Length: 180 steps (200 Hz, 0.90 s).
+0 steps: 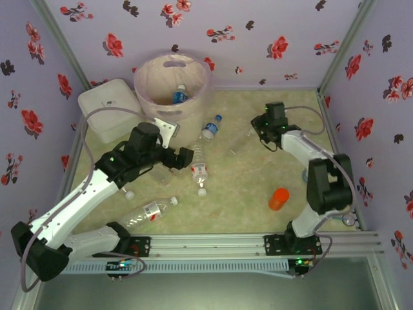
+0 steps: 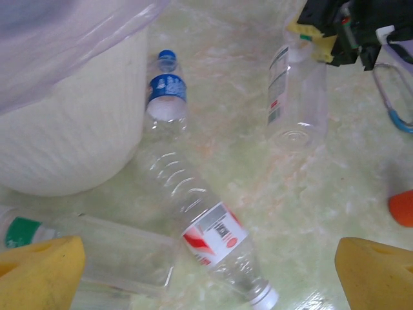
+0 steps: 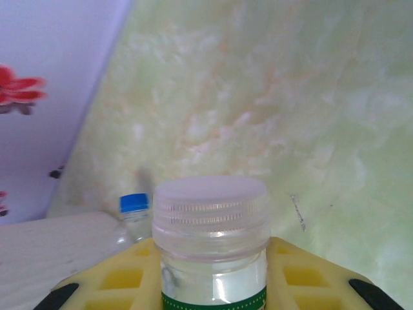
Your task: Put the plastic bottles in the bin
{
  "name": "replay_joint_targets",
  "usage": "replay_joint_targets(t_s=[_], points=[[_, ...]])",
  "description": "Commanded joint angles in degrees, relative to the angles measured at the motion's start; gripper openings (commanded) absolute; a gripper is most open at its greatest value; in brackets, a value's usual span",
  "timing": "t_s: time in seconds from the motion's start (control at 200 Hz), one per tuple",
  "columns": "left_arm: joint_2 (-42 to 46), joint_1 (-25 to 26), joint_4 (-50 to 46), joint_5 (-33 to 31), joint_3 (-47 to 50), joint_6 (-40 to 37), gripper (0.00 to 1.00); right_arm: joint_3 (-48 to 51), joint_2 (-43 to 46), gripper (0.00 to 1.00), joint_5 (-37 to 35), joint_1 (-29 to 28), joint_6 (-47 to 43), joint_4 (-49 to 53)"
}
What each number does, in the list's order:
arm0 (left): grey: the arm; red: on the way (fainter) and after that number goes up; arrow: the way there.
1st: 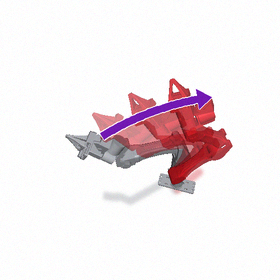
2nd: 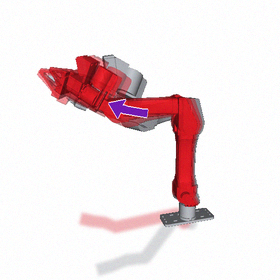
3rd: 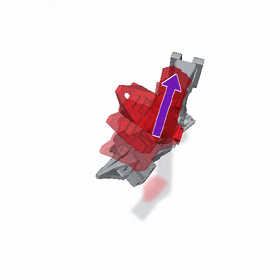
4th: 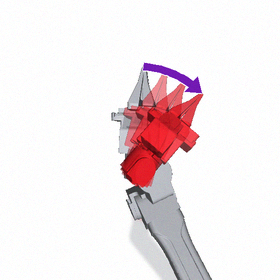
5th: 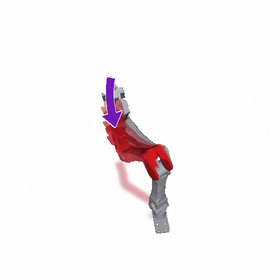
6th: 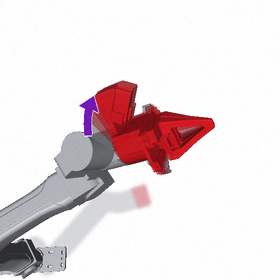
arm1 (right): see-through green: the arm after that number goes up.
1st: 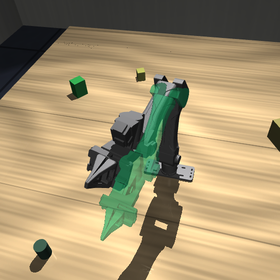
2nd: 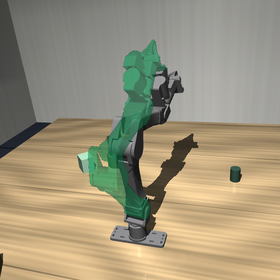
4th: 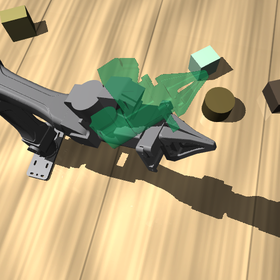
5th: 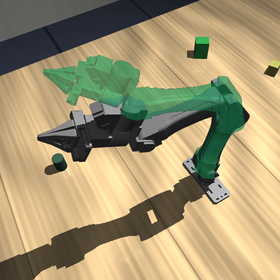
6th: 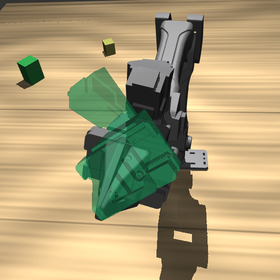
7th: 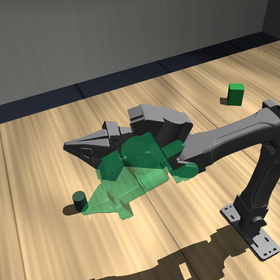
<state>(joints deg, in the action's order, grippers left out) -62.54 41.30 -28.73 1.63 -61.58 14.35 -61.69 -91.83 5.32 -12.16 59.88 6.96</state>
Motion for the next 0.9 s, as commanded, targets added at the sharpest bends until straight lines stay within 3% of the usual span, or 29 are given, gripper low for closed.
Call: replay_joint_targets(t_s=[0.0, 0.19, 0.41, 0.565, 0.69, 0.895], points=[[-1.4, 1.9, 6.4, 5.1, -1.8, 2.9, 1.0, 2.8, 7.1, 0.11, 5.9, 0.9, -7.9, 4.2], [-5.1, 5.2, 17.0, 12.0, -0.1, 6.6, 1.0, 7.2, 20.3, 0.01, 10.1, 0.7, -14.6, 8.5], [-12.2, 9.7, 21.6, 13.1, -2.3, 6.5, 1.0, 15.0, 30.3, 0.0, 17.1, -1.1, -12.8, 2.3], [-14.3, 10.9, 19.9, 9.8, -3.2, 5.1, 1.0, 15.2, 31.8, 0.0, 12.1, -4.0, -13.7, 7.9], [-13.6, 10.9, 19.4, 9.0, -2.9, 4.9, 1.0, 15.1, 30.2, 0.0, 13.8, -4.8, -12.2, 4.9], [-16.1, 11.5, 30.9, 18.8, 0.5, 11.8, 1.0, 15.7, 28.0, 0.0, 17.0, -9.6, -10.0, -5.8]])
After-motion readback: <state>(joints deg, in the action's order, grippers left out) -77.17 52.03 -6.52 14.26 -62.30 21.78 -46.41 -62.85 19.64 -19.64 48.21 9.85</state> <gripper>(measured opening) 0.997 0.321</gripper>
